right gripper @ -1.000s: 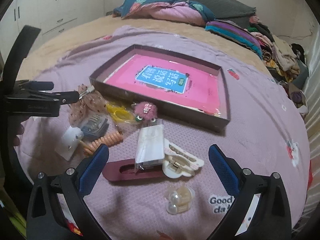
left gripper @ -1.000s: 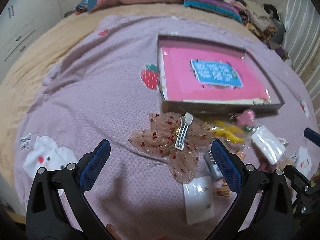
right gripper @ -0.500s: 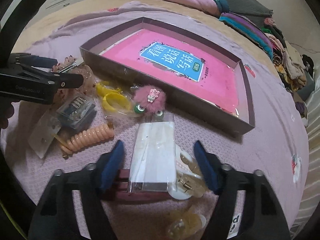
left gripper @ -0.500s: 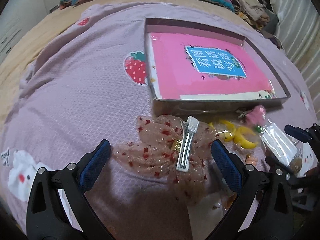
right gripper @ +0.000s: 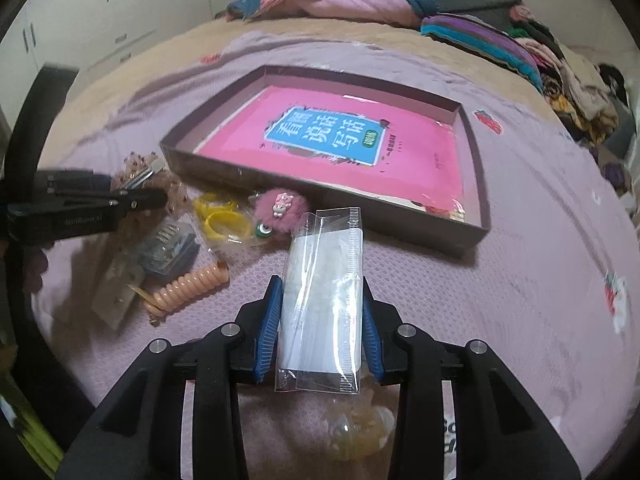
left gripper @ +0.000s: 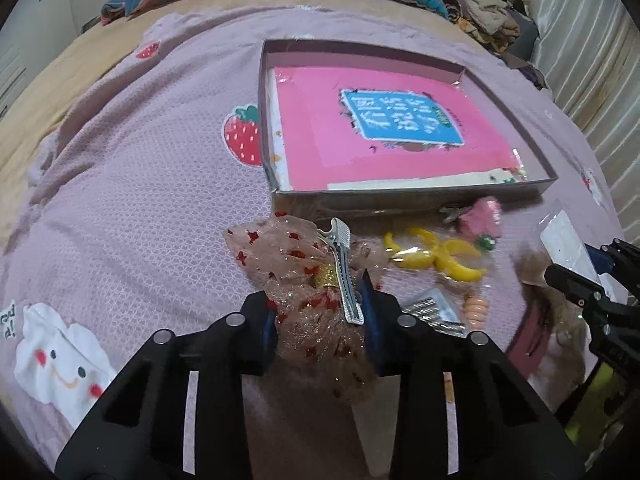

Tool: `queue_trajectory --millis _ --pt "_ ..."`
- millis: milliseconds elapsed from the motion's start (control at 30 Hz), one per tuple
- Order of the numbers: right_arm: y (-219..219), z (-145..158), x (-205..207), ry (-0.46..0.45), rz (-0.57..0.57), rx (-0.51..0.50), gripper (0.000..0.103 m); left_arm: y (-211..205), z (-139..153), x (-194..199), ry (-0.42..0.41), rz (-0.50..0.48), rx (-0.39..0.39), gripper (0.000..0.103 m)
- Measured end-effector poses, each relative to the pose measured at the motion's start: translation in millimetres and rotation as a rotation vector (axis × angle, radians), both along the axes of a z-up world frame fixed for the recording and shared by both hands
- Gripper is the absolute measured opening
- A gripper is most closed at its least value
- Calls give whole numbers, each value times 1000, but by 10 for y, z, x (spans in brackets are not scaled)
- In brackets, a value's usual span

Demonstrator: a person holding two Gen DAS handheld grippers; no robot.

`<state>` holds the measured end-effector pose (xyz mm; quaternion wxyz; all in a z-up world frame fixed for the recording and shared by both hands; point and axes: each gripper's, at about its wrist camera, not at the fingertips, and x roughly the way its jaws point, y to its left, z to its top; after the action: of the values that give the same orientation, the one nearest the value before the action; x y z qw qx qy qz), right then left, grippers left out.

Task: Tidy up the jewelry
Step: 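Carry the bow clip with the left tool into the pink tray while the right tool drops the packet there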

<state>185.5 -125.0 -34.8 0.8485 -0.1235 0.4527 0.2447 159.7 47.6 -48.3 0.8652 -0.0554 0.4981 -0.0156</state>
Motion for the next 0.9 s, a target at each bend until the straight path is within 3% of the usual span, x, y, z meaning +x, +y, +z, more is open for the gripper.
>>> queue_trajectory --millis 167,400,633,900 --pt "-230 138 -38 12 -48 93 35 -39 218 -91 -44 -5 -12 23" --pt "-545 408 -83 -45 -125 146 35 -162 501 -42 -96 -17 -5 23" --pt "-757 674 0 -134 -172 132 35 -312 641 184 -118 -39 3 23" --pt "-876 749 245 -155 -195 119 35 -442 591 551 -95 -49 1 23"
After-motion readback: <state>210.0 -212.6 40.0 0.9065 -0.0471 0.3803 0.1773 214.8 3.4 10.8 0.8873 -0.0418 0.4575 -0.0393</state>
